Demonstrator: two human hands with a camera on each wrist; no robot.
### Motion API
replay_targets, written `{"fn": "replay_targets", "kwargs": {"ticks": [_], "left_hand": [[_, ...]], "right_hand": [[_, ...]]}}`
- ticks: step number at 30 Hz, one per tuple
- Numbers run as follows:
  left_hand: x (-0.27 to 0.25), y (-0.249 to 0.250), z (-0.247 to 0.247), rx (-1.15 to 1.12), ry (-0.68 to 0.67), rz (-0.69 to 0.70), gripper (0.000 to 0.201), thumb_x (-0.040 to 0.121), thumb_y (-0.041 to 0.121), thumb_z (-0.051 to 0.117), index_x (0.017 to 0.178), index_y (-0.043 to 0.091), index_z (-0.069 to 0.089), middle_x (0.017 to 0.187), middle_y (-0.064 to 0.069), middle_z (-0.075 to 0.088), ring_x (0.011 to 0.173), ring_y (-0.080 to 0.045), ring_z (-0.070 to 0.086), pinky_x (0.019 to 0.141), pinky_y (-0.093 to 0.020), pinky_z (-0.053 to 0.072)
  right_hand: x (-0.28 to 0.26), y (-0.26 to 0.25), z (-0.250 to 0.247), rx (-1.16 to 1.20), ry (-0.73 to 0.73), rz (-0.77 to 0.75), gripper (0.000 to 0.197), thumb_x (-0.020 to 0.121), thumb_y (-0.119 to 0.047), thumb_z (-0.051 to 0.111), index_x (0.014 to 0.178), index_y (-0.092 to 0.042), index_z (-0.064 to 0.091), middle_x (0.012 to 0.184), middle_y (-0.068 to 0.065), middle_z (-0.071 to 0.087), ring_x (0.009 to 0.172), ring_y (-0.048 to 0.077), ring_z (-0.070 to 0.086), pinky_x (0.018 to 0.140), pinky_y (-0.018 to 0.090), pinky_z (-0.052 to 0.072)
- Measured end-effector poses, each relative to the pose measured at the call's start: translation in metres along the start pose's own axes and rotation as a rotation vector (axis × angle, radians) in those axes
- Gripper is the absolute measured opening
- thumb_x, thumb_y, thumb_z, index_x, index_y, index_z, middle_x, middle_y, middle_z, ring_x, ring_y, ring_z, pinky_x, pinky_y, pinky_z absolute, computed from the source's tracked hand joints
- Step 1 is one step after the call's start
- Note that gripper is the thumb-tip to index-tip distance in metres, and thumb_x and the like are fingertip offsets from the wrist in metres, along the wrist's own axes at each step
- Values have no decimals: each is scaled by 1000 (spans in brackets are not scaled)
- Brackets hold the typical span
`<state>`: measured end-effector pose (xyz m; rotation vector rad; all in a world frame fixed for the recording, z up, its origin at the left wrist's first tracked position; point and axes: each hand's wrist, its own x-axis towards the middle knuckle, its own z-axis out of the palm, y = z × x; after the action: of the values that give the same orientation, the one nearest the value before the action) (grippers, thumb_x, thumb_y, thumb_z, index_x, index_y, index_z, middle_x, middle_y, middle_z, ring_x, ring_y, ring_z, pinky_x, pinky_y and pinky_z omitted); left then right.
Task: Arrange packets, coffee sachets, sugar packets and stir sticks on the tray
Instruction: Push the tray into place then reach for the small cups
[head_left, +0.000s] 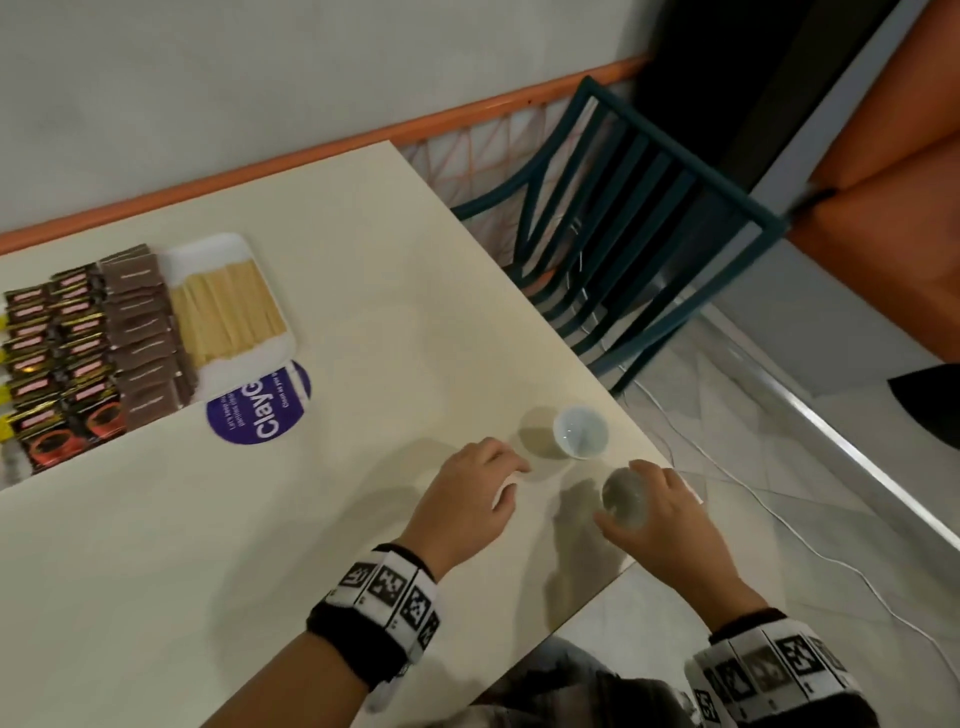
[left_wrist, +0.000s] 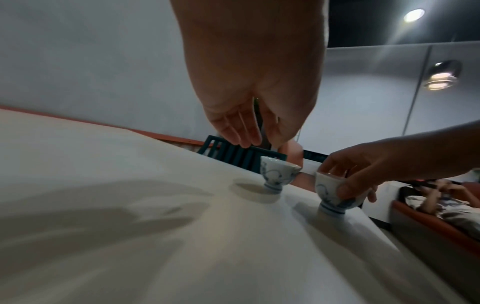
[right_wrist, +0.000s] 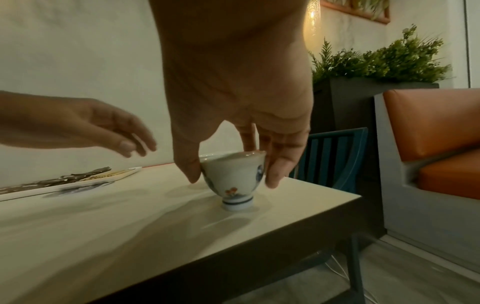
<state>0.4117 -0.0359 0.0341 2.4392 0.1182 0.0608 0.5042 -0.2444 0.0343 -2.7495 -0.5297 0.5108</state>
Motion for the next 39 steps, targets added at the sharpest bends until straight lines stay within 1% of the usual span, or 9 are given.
{"fn": "replay_targets", "kwargs": {"ticks": [3, 8, 13, 19, 23, 26, 31, 35, 39], "left_hand": [[26, 21, 6, 72, -47, 20, 42, 87, 20, 54, 129, 19, 50, 133, -4, 42, 118, -19, 44, 100, -27, 34], [63, 43, 23, 240, -180, 7, 61, 89, 26, 53, 143, 22, 25, 152, -9, 14, 136, -25, 21, 110, -35, 24], [81, 43, 41, 263, -234, -40, 64, 91, 28, 53, 146, 24, 20, 152, -10, 16, 138, -26, 23, 110, -37, 26], [90, 38, 37, 115, -185, -134, 61, 86, 28, 61, 140, 22, 32, 138, -3, 34, 120, -21, 43, 97, -31, 45], [84, 18, 9, 34, -66, -266, 60, 84, 31, 61, 137, 21, 36, 136, -1, 37, 120, -21, 44, 97, -29, 42], [71, -5, -24, -25, 46, -427, 69, 82, 34, 66, 140, 20, 32, 137, -1, 36, 123, -20, 44, 100, -26, 38], [49, -49, -76, -77, 283, -635, 77, 75, 32, 73, 139, 18, 32, 131, -5, 41, 117, -20, 47, 88, -19, 35], [45, -85, -107, -115, 459, -730, 78, 71, 26, 77, 136, 15, 35, 127, -9, 45, 115, -22, 48, 88, -19, 32], [49, -119, -129, -173, 581, -760, 76, 72, 19, 78, 135, 12, 36, 130, -12, 46, 117, -24, 45, 89, -19, 30]], "right_hand": [[-1, 4, -3, 54, -51, -16, 57, 72, -51, 65, 120, -27, 45, 120, -5, 51, 100, 13, 50, 77, 21, 44], [-7, 15, -17, 57, -82, -29, 68, 74, -47, 66, 132, -26, 38, 131, -4, 45, 111, 16, 51, 85, 21, 42], [2, 26, -36, 40, -113, -94, 72, 75, -49, 67, 135, -28, 33, 136, -6, 41, 112, 13, 50, 87, 20, 45], [41, 18, -57, 47, -163, -199, 74, 75, -52, 67, 136, -29, 32, 134, -7, 42, 105, 5, 43, 84, 13, 40], [80, -7, -68, 32, -196, -358, 72, 76, -48, 68, 136, -29, 32, 133, -6, 39, 103, 3, 36, 84, 11, 31], [109, -42, -72, 21, -231, -457, 75, 76, -47, 68, 138, -28, 30, 129, -5, 37, 100, 6, 39, 83, 15, 33], [160, -118, -68, 8, -241, -671, 80, 72, -41, 75, 138, -19, 35, 119, 3, 41, 100, 19, 50, 78, 15, 31], [198, -188, -62, 103, -248, -677, 83, 70, -31, 78, 136, -12, 32, 132, 7, 39, 115, 22, 47, 85, 17, 33], [231, -248, -50, 109, -276, -694, 78, 73, -28, 77, 135, -11, 33, 133, 9, 38, 115, 23, 46, 86, 21, 35]]}}
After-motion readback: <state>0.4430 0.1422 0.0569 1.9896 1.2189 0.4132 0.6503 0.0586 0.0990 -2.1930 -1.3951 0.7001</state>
